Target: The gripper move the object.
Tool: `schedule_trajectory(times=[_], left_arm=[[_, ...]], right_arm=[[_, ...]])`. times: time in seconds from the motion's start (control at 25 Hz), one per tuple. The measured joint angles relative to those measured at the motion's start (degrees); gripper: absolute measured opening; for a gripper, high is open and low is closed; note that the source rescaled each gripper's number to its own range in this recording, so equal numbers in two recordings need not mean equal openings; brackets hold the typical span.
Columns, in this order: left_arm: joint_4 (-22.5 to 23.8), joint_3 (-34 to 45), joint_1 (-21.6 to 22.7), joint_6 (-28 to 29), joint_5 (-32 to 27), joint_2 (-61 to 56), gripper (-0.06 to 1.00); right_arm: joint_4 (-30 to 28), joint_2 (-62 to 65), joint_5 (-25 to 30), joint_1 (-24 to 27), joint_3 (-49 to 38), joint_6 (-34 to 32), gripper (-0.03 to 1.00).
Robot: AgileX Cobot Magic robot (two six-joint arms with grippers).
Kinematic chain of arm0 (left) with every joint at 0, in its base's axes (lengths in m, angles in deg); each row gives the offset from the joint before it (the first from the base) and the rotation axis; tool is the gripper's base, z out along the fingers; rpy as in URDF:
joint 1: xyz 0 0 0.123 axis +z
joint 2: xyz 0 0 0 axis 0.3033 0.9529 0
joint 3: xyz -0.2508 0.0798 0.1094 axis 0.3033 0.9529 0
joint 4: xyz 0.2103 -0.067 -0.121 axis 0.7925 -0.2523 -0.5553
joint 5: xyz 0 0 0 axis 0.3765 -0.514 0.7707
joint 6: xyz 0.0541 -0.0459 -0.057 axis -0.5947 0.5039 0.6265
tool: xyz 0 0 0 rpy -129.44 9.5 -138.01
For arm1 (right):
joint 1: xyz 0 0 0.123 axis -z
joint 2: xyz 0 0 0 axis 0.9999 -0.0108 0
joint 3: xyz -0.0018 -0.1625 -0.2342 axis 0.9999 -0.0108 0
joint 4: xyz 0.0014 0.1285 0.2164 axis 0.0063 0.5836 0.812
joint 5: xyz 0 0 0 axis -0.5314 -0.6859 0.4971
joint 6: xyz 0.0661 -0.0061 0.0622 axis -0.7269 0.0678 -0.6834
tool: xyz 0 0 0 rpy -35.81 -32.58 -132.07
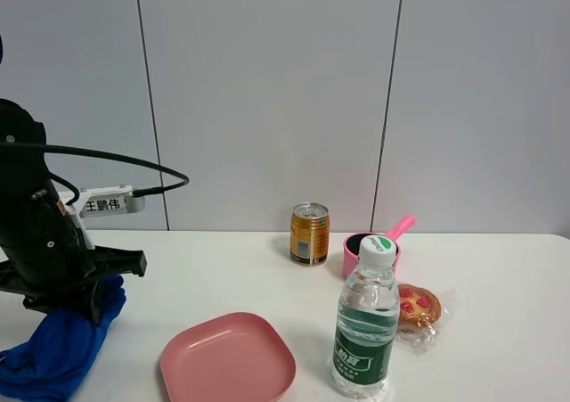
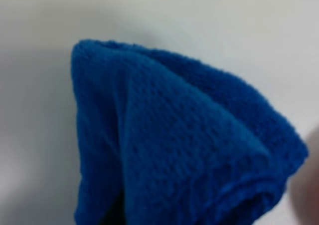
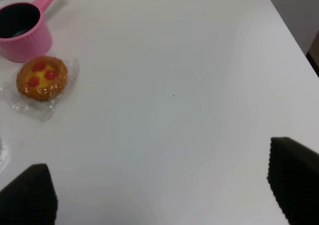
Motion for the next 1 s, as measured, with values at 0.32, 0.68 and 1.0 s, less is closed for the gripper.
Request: schedule_trajectory(times=[0.32,0.68,1.0], left_arm=[[0.0,0.0,-0.5,-3.2,-1.5,0.1,0.63],[-1.3,0.0,-1.5,-6.1,-4.2,-7.9,0.69],[-1.0,-4.3,-1.5,-16.3,-13.2,-28.4,0.69]], right_arm=[[0.0,0.0,0.0,0.0,0.0,0.0,1.00],[0.0,0.0,0.0,0.0,0.0,0.0,1.00],[0.0,0.0,0.0,0.0,0.0,0.0,1.00]])
